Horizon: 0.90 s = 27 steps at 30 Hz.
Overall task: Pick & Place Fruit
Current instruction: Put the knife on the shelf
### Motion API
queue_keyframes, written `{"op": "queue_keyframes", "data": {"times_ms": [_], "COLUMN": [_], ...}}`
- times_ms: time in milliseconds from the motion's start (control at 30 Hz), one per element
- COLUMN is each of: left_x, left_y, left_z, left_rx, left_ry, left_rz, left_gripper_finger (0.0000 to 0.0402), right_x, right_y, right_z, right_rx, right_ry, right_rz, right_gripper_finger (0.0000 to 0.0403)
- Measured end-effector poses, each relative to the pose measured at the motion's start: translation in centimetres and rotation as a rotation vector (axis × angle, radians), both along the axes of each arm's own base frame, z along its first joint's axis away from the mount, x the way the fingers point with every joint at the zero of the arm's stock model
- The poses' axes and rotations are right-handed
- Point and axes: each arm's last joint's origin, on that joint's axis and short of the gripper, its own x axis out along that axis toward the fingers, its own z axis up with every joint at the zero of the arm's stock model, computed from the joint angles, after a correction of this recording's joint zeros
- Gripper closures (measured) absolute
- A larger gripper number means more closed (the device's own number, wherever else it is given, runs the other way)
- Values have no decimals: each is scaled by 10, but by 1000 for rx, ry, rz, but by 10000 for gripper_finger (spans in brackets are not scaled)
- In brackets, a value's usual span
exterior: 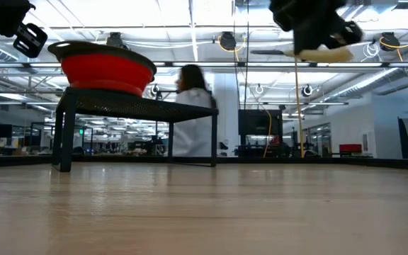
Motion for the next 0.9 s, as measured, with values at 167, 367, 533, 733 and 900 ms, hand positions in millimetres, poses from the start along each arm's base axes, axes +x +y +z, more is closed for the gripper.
{"op": "queue_keyframes", "data": {"times_ms": [167,367,533,733,900], "left_x": [0,0,0,0,0], "left_y": [0,0,0,0,0], "left_z": [0,0,0,0,0], "left_rx": [6,19,20,21,21], "left_ry": [-3,-7,-7,-7,-6], "left_rz": [8,7,7,7,7], "left_gripper_finger": [394,394,394,394,394], "right_x": [15,30,42,63,77], "right_y": [-29,-55,-74,-94,-114], "right_z": [21,32,45,58,63], "right_rx": [32,67,40,8,-10], "right_ry": [18,20,43,46,68], "right_rz": [54,110,142,180,198], "right_gripper_finger": [361,361,361,361,361]}}
